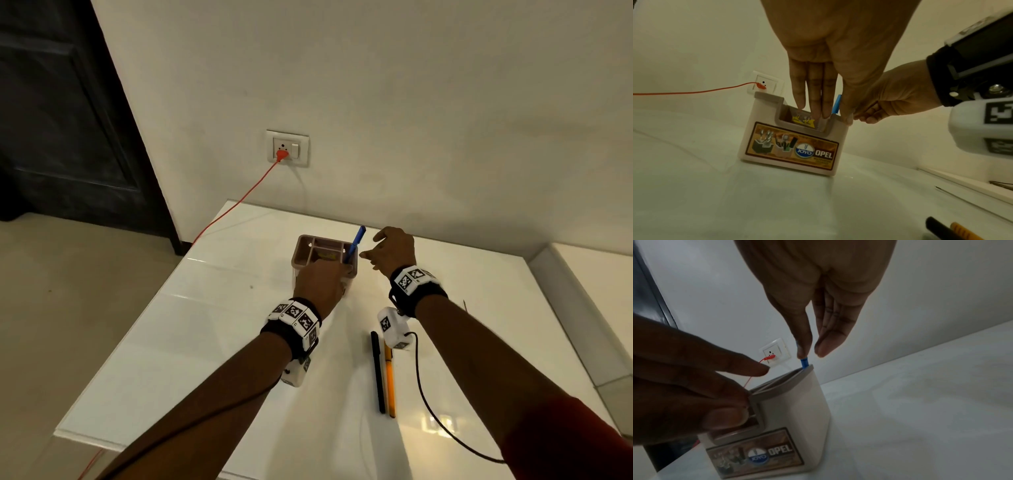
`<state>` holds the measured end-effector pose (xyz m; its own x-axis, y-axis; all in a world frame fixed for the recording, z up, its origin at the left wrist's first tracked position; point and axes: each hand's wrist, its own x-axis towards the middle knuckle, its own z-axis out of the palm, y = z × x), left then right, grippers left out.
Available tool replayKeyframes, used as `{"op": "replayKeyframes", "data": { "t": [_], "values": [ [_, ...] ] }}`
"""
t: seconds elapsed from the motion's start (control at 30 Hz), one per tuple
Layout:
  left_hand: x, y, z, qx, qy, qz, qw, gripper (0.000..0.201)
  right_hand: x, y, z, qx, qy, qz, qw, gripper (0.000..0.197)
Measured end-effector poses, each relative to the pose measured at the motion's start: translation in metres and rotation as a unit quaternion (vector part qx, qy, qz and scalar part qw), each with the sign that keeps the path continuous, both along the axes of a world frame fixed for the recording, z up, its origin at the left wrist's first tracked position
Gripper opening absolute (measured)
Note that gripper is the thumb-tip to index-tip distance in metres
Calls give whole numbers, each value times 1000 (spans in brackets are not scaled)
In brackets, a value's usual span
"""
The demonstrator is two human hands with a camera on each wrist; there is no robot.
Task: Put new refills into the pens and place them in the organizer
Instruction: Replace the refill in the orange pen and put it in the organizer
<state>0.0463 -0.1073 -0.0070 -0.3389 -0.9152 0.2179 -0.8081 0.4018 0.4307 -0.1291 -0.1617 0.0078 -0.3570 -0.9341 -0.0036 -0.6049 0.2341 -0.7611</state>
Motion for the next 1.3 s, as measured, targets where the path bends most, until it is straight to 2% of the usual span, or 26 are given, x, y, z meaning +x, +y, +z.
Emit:
{"op": "replayKeyframes", "data": {
  "t": [0.13,0.2,0.3,0.4,0.57,0.7,0.8,0.87,0.9,0.97,1.03,1.1,1.17,1.2,1.3],
  "values": [
    [3,30,13,-30,59,31,997,27,-15,50,0,3,-35,-2,999,20],
    [2,54,19,-16,109,42,993,27,-19,86,2,18,-61,-16,998,17],
    [-4,95,15,80,153,29,985,31,-21,140,-9,61,-88,-41,993,15],
    [-11,132,-3,161,157,19,974,34,-18,175,-35,106,-51,-59,991,14],
    [-15,152,-32,270,201,56,940,27,-5,203,-58,157,42,-90,982,27],
    [-12,138,-31,281,255,74,922,23,2,203,-60,180,68,-99,976,22],
    [-11,136,-41,291,281,67,912,21,-3,203,-57,190,58,-114,973,32],
    [-13,141,-45,300,284,59,909,16,-7,211,-52,190,20,-128,973,34],
    [-15,144,-44,308,291,56,904,16,-8,216,-48,171,-17,-132,976,27],
    [-19,148,-36,333,317,51,887,18,-4,230,-37,117,-155,-131,972,11],
    [-21,149,-27,361,350,48,863,27,7,244,-21,110,-334,-108,930,10],
    [-20,150,-20,385,402,28,830,36,17,255,-6,118,-423,-57,897,15],
    [-18,153,-14,395,452,2,800,37,25,263,3,118,-432,-15,894,17],
    [-17,155,-11,395,462,-8,794,37,27,266,6,118,-424,1,898,18],
    [-16,159,-8,400,454,-20,796,37,33,273,6,121,-381,32,916,19]
  ]
}}
